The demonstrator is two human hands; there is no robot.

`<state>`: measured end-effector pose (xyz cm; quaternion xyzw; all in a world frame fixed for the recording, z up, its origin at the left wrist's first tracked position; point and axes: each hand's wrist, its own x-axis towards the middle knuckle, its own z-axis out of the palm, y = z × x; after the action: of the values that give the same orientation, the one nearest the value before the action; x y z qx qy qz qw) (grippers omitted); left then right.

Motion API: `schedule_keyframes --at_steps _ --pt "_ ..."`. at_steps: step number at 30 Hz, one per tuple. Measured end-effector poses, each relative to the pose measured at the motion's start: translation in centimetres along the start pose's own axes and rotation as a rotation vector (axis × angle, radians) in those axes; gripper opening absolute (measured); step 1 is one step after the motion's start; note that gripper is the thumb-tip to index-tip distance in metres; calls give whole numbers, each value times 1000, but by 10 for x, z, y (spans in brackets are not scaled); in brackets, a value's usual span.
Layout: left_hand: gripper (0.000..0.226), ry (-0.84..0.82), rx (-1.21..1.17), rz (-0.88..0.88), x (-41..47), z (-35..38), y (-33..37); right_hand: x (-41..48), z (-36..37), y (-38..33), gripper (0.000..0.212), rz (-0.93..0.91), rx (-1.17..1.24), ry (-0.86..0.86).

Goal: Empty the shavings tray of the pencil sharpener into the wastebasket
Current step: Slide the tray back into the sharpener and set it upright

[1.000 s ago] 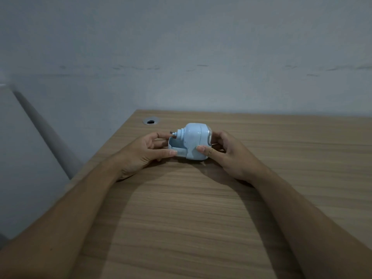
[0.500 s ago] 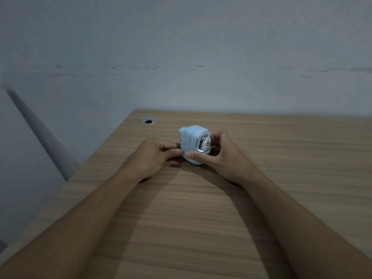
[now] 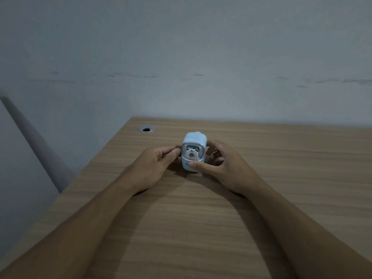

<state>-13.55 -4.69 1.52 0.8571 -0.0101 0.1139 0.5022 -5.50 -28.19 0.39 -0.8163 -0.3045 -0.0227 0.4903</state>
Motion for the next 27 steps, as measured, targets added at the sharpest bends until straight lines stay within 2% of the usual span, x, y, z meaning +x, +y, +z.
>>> schedule_keyframes --at_steps 5,9,11,12,15,17,21,22,25,27 --pt "48 -33 -192 -30 31 12 2 32 -2 11 52 -39 -64 82" --pt "65 -70 -287 -11 68 22 0 67 -1 27 53 -27 -59 95" --pt "88 -81 -324 -24 88 27 -2 87 -3 37 55 -27 -63 107" --pt "92 -84 -332 -24 99 29 -4 98 -4 42 53 -38 -80 109" --pt "79 -79 -360 -13 134 34 -11 128 -9 56 46 -69 -67 106" --pt "88 -69 -332 -15 154 36 -16 144 -11 63 45 -64 -23 106" --pt "108 -81 -283 -12 187 34 -28 171 -12 77 48 -75 -80 125" --pt "103 -86 -274 -9 194 34 -32 176 -12 81 46 -69 -95 123" --pt "59 -71 -246 -15 209 38 -39 182 -13 84 40 -40 -129 117" --pt "54 -63 -174 -8 214 38 -40 184 -14 85 39 -29 -150 109"
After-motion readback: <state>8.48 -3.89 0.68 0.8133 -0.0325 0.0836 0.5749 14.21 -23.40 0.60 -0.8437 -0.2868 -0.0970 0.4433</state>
